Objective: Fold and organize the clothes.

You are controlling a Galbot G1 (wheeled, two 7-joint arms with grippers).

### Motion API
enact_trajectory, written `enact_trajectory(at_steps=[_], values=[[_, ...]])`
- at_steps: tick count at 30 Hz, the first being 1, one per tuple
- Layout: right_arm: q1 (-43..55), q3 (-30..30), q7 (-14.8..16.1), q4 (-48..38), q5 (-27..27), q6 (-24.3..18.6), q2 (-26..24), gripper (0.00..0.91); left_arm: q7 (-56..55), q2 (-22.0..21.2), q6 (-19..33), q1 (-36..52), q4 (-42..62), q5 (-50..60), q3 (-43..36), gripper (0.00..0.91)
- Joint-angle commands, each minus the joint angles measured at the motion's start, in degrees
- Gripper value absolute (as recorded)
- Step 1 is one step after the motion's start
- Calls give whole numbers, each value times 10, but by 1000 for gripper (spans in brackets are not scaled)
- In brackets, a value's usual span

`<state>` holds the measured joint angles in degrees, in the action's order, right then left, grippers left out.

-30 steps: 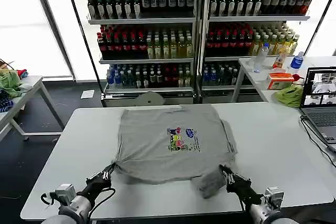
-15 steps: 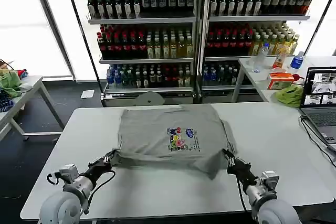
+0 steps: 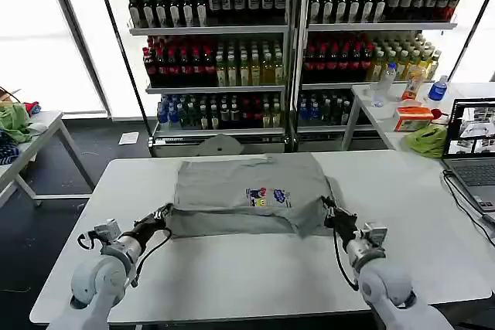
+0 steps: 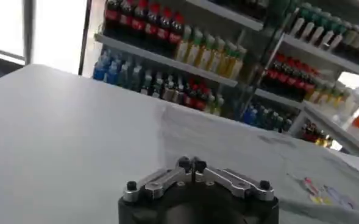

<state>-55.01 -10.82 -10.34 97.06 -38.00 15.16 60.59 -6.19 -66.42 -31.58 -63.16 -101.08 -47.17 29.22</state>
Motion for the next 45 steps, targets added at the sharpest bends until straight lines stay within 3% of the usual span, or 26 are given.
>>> enact_trajectory(at_steps=[1, 2, 3, 18, 22, 25, 29, 34, 42, 45], values=[[77, 35, 1, -67, 20, -1, 12, 0, -4, 1, -1, 40, 46, -20, -5, 907], [80, 39, 1, -72, 22, -3, 14, 242, -3, 1, -1, 40, 46, -20, -6, 907], [86, 42, 1, -80, 27, -3, 17, 907, -1, 0, -3, 41, 48, -19, -7, 907], [107, 38, 13, -106, 37, 19, 15, 907, 27, 16, 1, -1, 7, 21, 26, 907], [84, 12, 10, -62, 23, 22, -5, 907, 23, 24, 2, -29, -33, 22, 39, 907], [40, -14, 0, -10, 4, 31, -29, 907, 20, 25, 0, -61, -68, 25, 49, 907], [-40, -43, -31, 58, -20, 88, -53, 907, 13, 20, -1, -106, -105, 35, 52, 907], [-102, -65, -46, 83, -9, 115, -57, 907, 15, 15, -9, -129, -110, 57, 39, 907], [-121, -59, -53, 78, -3, 110, -37, 907, 28, 2, -8, -131, -84, 62, 28, 907], [-116, -49, -58, 70, 3, 110, -34, 836, 30, -1, -8, -126, -77, 63, 27, 907]])
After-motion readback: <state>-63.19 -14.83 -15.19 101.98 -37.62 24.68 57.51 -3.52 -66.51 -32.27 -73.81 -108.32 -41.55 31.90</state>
